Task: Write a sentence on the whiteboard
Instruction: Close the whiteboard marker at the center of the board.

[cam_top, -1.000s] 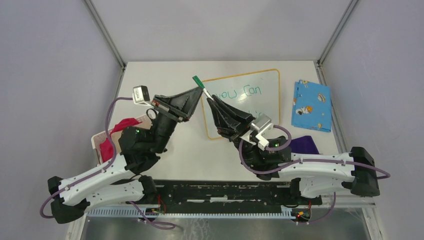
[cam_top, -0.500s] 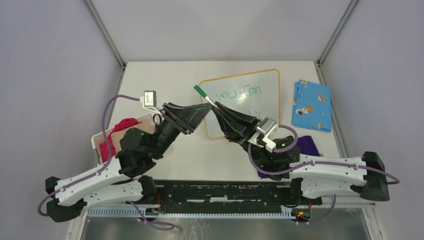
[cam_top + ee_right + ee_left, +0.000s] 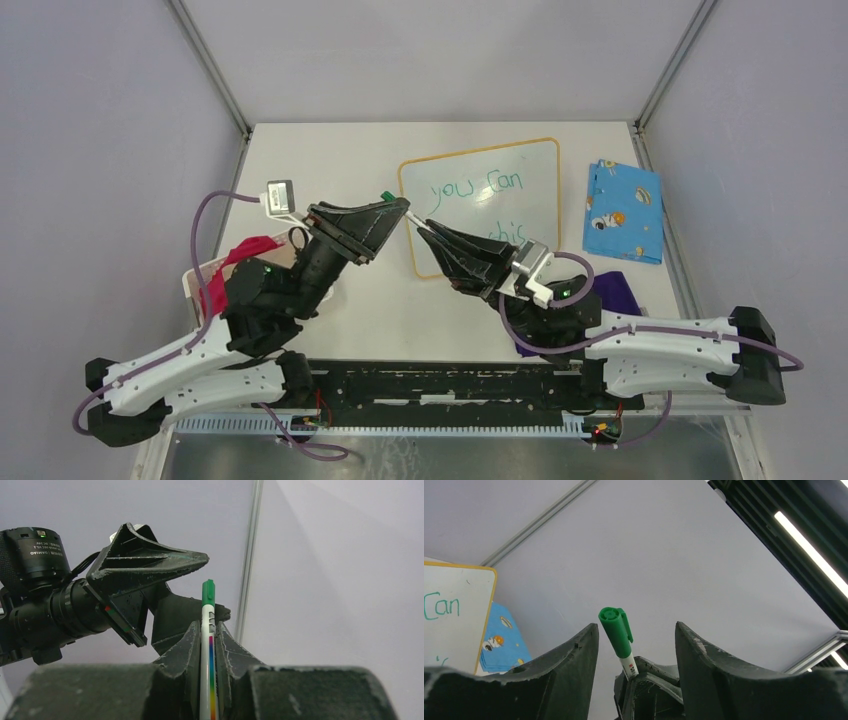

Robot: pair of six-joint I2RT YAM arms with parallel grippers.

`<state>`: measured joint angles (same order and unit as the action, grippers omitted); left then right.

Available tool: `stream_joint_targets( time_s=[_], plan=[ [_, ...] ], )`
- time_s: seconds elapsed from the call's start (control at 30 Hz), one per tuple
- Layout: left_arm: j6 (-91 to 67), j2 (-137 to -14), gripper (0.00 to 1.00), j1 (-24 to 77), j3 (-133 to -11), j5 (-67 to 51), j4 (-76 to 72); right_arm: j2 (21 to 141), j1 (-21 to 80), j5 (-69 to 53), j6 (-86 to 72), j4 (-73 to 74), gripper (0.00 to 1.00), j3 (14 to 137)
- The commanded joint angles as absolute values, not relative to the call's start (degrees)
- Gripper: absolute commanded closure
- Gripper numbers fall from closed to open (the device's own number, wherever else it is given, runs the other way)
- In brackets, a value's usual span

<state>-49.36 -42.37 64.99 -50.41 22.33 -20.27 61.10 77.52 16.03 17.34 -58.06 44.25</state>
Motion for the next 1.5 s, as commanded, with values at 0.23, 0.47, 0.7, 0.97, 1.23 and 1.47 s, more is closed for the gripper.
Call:
stream_joint_targets(
  time_s=[0.23, 0.47, 0.7, 0.97, 1.23, 1.47],
  plan=[
    [-47.1, -40.1, 0.67, 65.0, -48.8, 26.1, -23.1, 59.4, 77.6, 14.8, 14.8, -60.7, 1.0, 43.8],
    [-48.0, -42.3, 0.9, 65.0, -48.9, 22.4, -23.8, 60.0, 77.6, 15.4, 15.1, -60.7, 1.0, 44.4],
    [-51.4, -47.3, 0.98, 65.0, -47.8, 14.7, -25.0, 61.2, 77.6, 16.4, 15.6, -60.8, 1.0, 45.6],
    [-54.1, -53.3, 0.98, 68.1, -44.3, 9.3, -27.7, 63.1, 77.6, 18.7, 17.8, -60.1, 1.0, 48.3],
    [-50.9, -44.4, 0.8, 68.6, -43.5, 21.2, -18.0, 59.4, 77.6, 20.6, 19.5, -56.9, 1.0, 45.9],
    [-44.3, -34.6, 0.3, 68.5, -50.9, 35.9, 8.8, 51.9, 77.6, 25.5, 18.3, -46.6, 1.0, 40.6]
  ],
)
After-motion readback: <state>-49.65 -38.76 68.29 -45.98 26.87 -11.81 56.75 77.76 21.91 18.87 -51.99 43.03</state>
